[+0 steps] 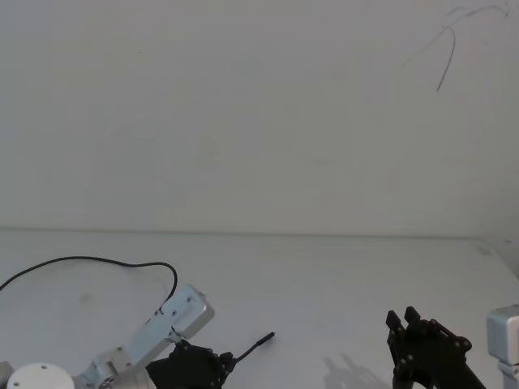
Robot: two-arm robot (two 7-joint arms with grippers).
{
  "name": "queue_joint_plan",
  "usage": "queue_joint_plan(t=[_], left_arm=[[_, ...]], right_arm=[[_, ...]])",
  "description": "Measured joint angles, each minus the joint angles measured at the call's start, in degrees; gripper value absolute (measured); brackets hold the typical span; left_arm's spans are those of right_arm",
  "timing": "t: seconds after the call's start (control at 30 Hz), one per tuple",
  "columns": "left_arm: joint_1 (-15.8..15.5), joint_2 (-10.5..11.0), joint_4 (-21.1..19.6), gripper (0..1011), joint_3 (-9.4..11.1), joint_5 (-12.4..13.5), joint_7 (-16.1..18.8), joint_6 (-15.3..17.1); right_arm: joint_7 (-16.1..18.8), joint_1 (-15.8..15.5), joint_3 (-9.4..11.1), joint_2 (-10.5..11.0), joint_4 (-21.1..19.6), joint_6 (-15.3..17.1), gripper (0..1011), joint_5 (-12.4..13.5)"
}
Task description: Pick up the data cable with the one hand.
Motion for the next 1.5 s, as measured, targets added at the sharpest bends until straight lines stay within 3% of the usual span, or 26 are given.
queue_joint_plan(t=[0.37, 0.9, 1.3, 1.5], left_arm=[[0.74, 1.38, -1.01, 34, -1.82, -3.93, -4.59, -2.76], [3.29, 6.83, -3.82, 34, -6.25, -15.68, -18.23, -5.99], [4.59, 9.34, -5.10, 34, -7.32, -19.74, -22.80, -6.25], [4.87, 9.96, -5.41, 34, -7.55, -20.70, -23.83, -6.33]], right_arm=[[0.00, 0.00, 0.00, 0.00, 0.00, 0.00, 250, 0.00], [0.00, 0.00, 0.00, 0.00, 0.00, 0.00, 250, 0.00], [0.46, 0.17, 0.00, -0.22, -0.15, -0.20, 250, 0.09], [2.15, 0.94, -0.04, -1.00, -0.54, -0.77, 250, 1.64]])
